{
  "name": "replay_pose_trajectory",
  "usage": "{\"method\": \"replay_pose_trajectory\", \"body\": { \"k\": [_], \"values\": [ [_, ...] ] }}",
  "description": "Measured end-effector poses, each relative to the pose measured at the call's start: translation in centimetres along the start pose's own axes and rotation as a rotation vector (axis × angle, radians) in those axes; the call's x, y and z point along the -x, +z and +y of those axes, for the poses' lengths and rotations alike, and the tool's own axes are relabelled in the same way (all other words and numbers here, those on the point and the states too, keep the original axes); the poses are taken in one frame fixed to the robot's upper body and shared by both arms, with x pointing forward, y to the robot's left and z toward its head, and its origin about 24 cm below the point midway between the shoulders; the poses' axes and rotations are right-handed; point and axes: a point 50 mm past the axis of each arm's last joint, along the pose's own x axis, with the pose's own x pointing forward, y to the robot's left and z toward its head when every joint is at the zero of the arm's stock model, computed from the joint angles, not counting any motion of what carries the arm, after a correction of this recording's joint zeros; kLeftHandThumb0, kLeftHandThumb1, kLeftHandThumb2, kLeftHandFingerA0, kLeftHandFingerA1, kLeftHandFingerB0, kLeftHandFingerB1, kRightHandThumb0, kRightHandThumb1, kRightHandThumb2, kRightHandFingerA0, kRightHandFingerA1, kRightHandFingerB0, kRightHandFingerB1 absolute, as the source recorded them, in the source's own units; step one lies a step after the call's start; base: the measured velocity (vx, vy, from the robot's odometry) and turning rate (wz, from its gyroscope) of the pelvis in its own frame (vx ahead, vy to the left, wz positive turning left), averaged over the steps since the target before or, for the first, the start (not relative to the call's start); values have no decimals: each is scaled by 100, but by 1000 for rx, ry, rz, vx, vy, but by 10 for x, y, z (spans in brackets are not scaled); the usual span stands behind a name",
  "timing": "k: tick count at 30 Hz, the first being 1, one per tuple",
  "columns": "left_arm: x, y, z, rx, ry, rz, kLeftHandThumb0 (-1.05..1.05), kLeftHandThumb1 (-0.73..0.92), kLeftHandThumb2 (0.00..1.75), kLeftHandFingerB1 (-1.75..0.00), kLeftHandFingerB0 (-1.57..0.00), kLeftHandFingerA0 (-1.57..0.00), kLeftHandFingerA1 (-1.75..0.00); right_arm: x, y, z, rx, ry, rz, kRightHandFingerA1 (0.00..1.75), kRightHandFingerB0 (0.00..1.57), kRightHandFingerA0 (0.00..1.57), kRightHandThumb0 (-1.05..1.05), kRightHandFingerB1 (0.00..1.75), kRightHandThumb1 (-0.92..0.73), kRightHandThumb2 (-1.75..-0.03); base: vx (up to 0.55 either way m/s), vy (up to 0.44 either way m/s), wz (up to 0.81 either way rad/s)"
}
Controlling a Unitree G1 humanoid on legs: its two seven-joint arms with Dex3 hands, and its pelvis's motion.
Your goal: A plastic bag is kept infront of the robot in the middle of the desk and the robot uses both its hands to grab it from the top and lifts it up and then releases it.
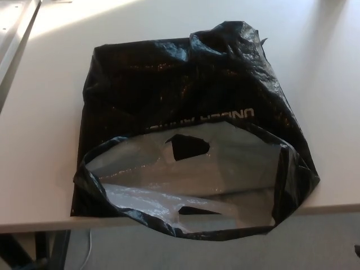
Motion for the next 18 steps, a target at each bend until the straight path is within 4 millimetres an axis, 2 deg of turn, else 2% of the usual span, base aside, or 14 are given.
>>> {"method": "replay_pose_trajectory", "body": {
  "k": [4, 5, 6, 7, 10, 11, 12, 13, 14, 15, 16, 18],
  "values": [
    [3, 16, 6, 15, 10, -114, -64, 90, 68, -34, -42, -44, -37, -1, 19, -7, 20, -16, -123, 49, 0, 0, -35, 49, -53, -112, 0, 0, 0],
    [4, 19, 8, 18, 11, -135, -65, 90, 67, -34, -42, -45, -38, -1, 22, -8, 25, -17, -145, 32, 9, 18, -76, 25, -92, -72, 0, 0, 0],
    [5, 24, 9, 22, 12, -168, -65, 90, 67, -34, -42, -45, -38, -1, 27, -10, 31, -19, -180, 32, 9, 18, -76, 25, -92, -72, 0, 0, 0],
    [6, 26, 10, 24, 12, -184, -65, 90, 67, -34, -42, -45, -37, 0, 29, -10, 35, -20, -198, 45, 4, 11, -79, 35, -74, -105, 0, 0, 0],
    [9, 33, 14, 29, 14, -245, -64, 90, 67, -34, -41, -45, -38, 1, 37, -14, 52, -23, -260, 43, 6, 10, -81, 29, -72, -103, 0, 0, 0],
    [10, 36, 16, 31, 16, -271, -65, 89, 67, -34, -41, -45, -38, 2, 41, -16, 61, -25, -288, 42, 1, 3, -79, 26, -69, -108, 0, 0, 0],
    [10, 38, 16, 33, 16, -286, -65, 88, 67, -34, -41, -44, -38, 2, 43, -16, 66, -26, -304, 34, 6, 7, -82, 22, -68, -106, 0, 0, 0],
    [11, 40, 17, 34, 16, -304, -65, 88, 67, -34, -41, -44, -38, 3, 45, -17, 72, -29, -323, 34, 6, 7, -82, 22, -68, -106, 0, 0, 0],
    [12, 43, 19, 34, 16, -331, -66, 86, 66, -34, -42, -45, -38, 4, 48, -19, 79, -34, -348, 21, 9, 9, -92, 13, -71, -107, 0, 0, 0],
    [12, 44, 19, 33, 16, -343, -66, 86, 66, -34, -42, -45, -38, 4, 50, -19, 83, -36, -358, 21, 9, 9, -92, 13, -71, -107, 0, 0, 0],
    [13, 47, 21, 33, 17, -368, -65, 84, 66, -34, -42, -43, -36, 5, 53, -20, 91, -44, -381, 19, 5, 4, -85, 15, -60, -101, 0, 0, 0],
    [15, 52, 23, 32, 21, -408, -62, 81, 65, -34, -43, -42, -35, 7, 58, -21, 107, -61, -417, 12, 0, 0, -86, 9, -57, -97, 0, 0, 0]
  ]
}}
